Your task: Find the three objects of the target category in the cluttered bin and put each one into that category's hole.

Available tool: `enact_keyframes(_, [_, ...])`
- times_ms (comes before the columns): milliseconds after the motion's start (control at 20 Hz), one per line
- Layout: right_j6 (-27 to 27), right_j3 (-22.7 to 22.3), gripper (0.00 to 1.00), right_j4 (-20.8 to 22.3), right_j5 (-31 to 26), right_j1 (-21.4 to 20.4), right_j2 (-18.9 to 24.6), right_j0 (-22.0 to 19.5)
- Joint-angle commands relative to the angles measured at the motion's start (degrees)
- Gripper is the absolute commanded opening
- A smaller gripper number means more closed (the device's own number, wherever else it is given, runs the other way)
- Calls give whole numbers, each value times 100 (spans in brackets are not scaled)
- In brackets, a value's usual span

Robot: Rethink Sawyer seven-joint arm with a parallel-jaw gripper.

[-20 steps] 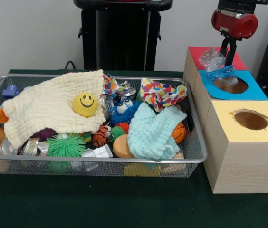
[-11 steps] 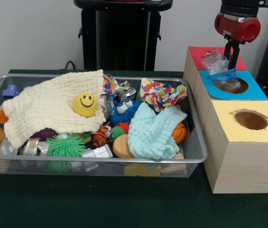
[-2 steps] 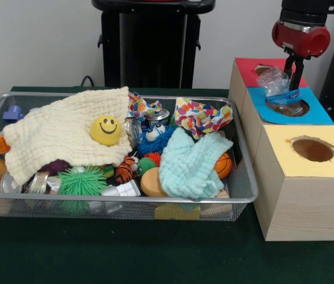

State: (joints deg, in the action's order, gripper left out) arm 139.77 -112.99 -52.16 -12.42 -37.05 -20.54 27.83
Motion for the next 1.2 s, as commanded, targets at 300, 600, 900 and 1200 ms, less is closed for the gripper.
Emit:
enact_keyframes(300, [1421,230,100,-74,-506,177,516,-157])
enact_keyframes(600, [1533,313,100,6,-715,178,306,-103])
enact_keyframes(900, [1386,462,100,330,-1136,137,-77,-54])
enact_keyframes(1200, [303,1244,100,1430,-1528,435,-1255,-153])
